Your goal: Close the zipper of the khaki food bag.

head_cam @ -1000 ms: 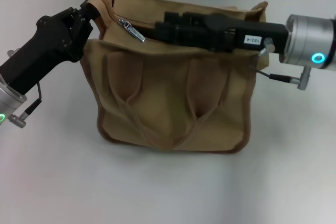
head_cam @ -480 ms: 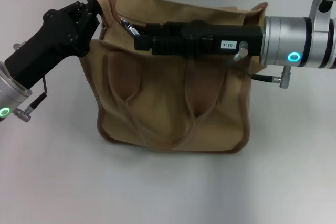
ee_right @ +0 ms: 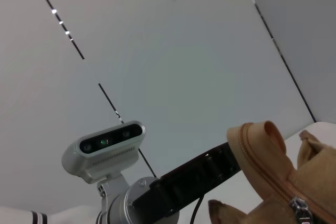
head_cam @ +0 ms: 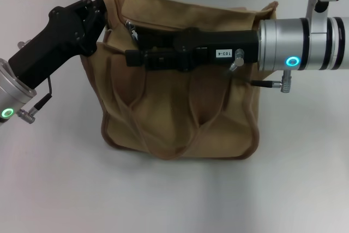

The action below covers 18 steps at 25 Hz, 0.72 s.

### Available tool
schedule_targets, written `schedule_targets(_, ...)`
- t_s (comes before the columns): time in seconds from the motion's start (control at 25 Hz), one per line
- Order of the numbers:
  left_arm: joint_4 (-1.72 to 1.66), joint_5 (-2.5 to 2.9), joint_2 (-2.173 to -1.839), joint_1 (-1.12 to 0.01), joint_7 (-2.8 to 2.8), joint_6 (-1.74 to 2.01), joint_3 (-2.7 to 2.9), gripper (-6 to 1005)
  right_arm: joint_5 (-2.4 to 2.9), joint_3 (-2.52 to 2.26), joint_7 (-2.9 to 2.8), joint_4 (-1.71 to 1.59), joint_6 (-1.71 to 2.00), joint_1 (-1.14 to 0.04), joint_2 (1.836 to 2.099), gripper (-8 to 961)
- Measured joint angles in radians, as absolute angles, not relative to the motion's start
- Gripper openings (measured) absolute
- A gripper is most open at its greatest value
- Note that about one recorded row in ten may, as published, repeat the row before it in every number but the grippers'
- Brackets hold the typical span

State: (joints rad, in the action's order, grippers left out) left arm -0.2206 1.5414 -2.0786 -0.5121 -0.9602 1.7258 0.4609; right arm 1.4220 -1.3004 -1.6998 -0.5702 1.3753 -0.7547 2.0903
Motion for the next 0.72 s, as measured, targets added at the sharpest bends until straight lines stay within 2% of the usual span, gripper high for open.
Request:
schedule_targets(0.44,-0.221,1.540,-2.079,-0.512,-0.960,1.730,0.460,25,1.417,-1.291,-1.700,-0.574,1.353,-0.755,2.091,725)
schedule_targets(0.72,-0.221,1.537,-2.079,-0.512,-0.960,1.732,0.460,26,1.366,-1.290,-1.675,-0.595,1.414,-0.710,2.089,726)
